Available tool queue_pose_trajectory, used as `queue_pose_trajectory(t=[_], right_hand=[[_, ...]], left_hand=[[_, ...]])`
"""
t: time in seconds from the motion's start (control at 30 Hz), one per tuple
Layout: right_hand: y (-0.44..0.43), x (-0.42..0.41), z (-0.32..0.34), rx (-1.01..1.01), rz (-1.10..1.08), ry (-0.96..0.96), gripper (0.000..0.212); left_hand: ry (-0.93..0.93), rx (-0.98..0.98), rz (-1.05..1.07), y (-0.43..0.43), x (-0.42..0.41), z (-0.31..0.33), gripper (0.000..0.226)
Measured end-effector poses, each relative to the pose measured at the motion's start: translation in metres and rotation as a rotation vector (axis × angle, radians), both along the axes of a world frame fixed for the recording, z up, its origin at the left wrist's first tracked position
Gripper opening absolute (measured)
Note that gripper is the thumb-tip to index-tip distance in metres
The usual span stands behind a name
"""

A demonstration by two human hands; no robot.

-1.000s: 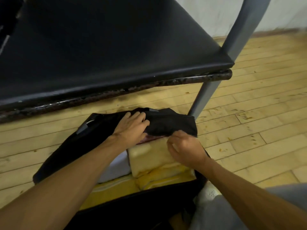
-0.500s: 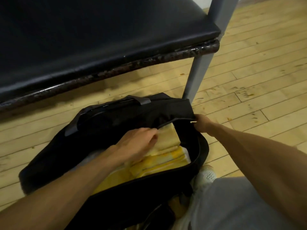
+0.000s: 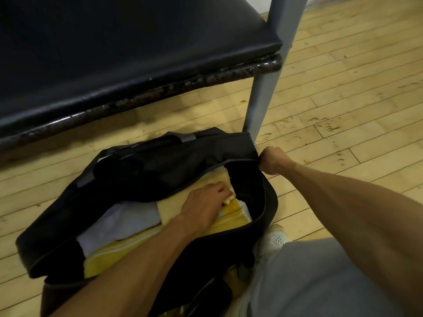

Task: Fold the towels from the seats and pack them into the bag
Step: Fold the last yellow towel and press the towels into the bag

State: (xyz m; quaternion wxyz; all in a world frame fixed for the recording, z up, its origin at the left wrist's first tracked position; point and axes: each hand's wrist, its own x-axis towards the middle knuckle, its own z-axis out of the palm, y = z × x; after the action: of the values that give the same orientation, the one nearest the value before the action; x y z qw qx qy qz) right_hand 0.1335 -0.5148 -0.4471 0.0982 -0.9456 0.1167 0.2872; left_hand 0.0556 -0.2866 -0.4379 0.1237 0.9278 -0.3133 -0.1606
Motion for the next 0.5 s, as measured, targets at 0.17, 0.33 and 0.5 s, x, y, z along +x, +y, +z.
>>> queue_pose_trajectory(t=[0.17,0.33,0.5], right_hand=[[-0.004,0.003,0.050,-0.141,0.248,0.091,0.023],[0.003,-0.015,0.091,0.122,0.173,0.258,0.016],[0.004,-0.038,0.105,0.371,-0.011,0.166,0.014]], left_hand=[[0.065,0.121,0.042,-0.005,-0.004,0.012,0.041],[0.201,0.260,0.081,-0.019,0.005,0.043,0.039],[0.077,-0.179,0.309,-0.048,-0.005,0.074,0.022]])
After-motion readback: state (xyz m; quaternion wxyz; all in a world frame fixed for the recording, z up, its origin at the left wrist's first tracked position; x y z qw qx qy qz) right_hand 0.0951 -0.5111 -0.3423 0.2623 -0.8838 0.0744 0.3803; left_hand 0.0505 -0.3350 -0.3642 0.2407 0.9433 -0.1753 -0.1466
